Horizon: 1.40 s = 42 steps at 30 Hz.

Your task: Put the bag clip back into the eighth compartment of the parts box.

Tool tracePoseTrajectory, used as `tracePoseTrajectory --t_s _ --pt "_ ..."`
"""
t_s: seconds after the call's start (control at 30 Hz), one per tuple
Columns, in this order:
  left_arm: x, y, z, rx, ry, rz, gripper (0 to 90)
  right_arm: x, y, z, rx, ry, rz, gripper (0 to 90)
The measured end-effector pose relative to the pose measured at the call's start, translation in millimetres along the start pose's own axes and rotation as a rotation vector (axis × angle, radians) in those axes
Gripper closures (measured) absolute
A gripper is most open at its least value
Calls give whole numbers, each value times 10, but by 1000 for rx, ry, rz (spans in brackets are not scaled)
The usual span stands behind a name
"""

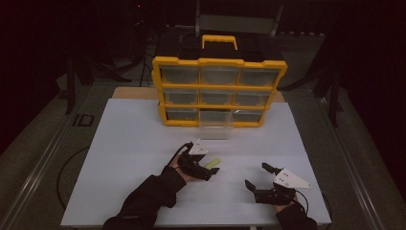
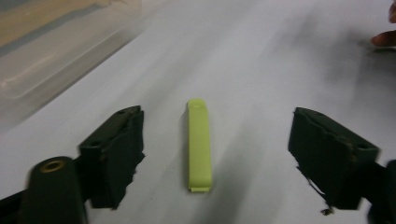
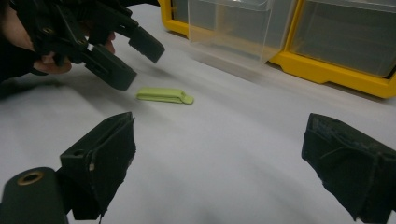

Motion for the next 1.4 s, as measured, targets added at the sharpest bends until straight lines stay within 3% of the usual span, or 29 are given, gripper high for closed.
tracePoseTrajectory --t_s 0.27,0.57,0.8,1.4 --pt "4 -57 32 8 20 30 451 4 -4 5 -7 -3 1 97" --pt "45 -127 61 9 29 83 592 3 -3 9 -10 -3 1 97" --pt "61 -167 87 6 41 99 654 4 -3 8 -9 -3 2 97" --pt "61 -208 95 -2 23 139 782 8 -11 13 -12 -2 5 97"
Point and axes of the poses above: each handheld gripper's, and its own axes: y roughly backward along the jaws, x roughly out of its underside, z roughly to its left, the point moved 7 cm from there along -y, roughly forward along the jaws, and after that the axes turned 6 degrees about y, right-handed, at the moved point
